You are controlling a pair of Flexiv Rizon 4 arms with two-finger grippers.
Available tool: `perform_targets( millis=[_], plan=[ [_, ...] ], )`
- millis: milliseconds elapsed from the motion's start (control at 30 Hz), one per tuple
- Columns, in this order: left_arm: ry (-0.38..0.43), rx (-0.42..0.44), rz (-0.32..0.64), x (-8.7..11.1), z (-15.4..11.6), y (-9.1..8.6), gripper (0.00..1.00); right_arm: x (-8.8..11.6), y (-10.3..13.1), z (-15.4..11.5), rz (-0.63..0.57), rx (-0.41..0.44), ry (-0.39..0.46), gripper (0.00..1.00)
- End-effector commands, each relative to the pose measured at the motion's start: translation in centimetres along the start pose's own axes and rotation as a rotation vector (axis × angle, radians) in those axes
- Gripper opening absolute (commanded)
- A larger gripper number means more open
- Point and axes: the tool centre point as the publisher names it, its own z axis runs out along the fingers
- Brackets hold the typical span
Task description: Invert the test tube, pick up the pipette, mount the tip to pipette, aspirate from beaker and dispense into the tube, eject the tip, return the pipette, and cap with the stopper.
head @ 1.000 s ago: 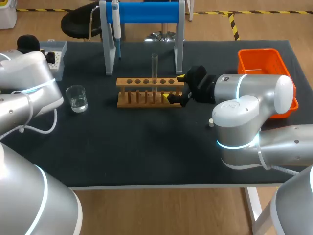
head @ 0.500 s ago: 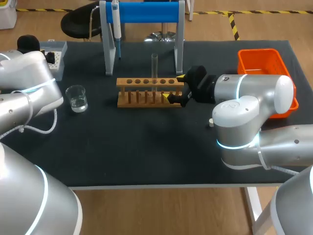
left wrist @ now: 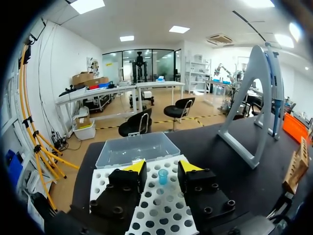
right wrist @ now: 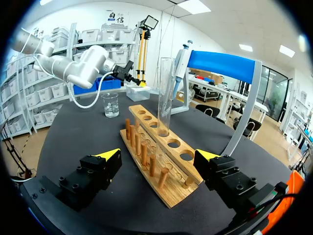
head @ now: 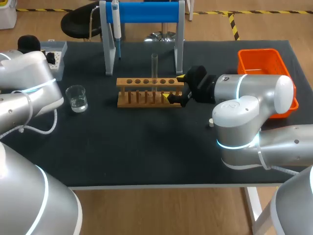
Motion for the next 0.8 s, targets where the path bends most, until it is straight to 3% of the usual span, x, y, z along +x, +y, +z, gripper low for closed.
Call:
perform_targets(
  millis=[33,800],
  plan=[
    [0.000,-0.004,-0.001,0.01,-0.12,-0.06,0.38,0.01,-0.06,-0.07,0.000,-0.002,0.000,1.00],
    [0.002,-0.010,0.008,-0.02,-0.21,-0.03,0.25,0.01,-0.06,-0.07,0.000,-0.002,0.000,1.00]
  ],
)
